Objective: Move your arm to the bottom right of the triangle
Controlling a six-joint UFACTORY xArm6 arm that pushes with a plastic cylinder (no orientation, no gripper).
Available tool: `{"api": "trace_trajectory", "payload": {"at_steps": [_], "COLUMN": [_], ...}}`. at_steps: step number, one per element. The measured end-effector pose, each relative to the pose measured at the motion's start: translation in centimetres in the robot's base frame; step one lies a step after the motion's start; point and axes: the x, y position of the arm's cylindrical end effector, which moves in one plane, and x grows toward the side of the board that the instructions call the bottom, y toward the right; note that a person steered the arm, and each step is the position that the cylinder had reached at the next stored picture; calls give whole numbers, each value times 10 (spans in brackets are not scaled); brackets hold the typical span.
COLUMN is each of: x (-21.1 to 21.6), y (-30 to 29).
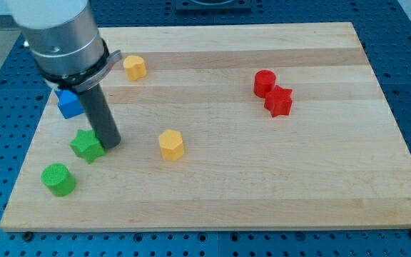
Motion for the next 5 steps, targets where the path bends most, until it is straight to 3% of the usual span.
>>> {"api": "trace_trajectory", "payload": {"at_steps": [1,5], "x": [9,-19], "y": [-51,-34]}}
